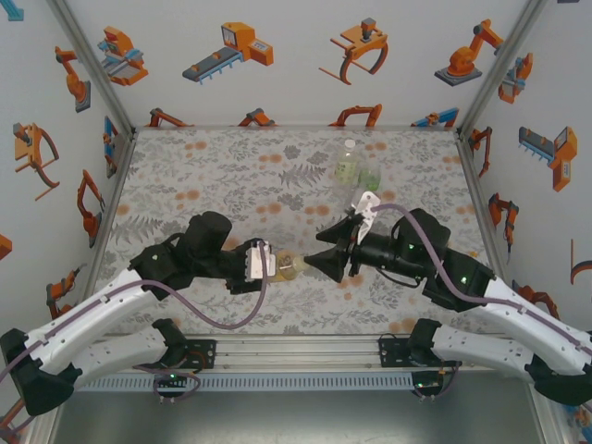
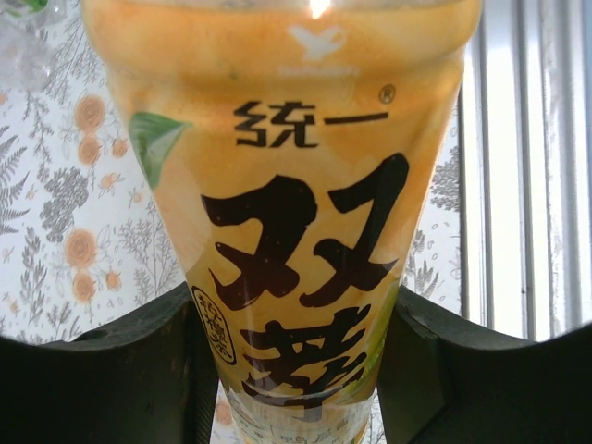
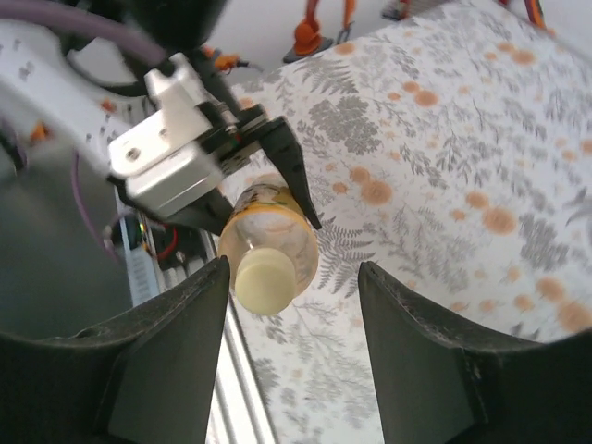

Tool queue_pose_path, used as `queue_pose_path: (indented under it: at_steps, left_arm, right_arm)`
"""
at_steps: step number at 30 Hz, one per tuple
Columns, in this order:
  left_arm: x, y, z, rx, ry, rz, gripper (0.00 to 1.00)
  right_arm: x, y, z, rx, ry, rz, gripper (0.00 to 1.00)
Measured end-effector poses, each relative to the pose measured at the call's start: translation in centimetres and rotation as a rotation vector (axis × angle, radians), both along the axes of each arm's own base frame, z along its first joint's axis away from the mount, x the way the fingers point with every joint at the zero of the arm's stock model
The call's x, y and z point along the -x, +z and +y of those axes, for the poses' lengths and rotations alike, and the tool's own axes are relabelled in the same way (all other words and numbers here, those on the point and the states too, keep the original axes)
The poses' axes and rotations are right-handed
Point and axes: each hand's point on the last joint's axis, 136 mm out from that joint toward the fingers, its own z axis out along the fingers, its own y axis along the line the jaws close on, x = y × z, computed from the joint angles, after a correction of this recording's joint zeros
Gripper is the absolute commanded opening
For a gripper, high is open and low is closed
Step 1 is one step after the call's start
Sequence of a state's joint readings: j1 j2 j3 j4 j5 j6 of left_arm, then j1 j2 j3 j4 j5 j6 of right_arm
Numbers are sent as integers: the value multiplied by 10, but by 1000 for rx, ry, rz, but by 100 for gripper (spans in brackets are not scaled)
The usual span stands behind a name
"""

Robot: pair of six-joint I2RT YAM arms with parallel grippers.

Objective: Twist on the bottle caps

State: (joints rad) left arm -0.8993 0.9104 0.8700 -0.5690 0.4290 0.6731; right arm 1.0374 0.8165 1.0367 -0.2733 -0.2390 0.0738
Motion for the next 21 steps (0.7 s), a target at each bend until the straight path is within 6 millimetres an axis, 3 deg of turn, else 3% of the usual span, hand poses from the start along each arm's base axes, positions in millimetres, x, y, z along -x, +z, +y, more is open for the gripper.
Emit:
queue_pose_path:
  at_steps: [4,8,21]
  left_arm:
    - [9,4,-1,14,-37,25,0]
    - [14,6,-1,17,-56,44,0]
    - [18,4,0,10,-67,62,0]
  right_arm:
    - [27,8,9,94,213,-218,54]
    - [42,1,15,153,351,-325,53]
    - [46,-25,22,214,433,-376,46]
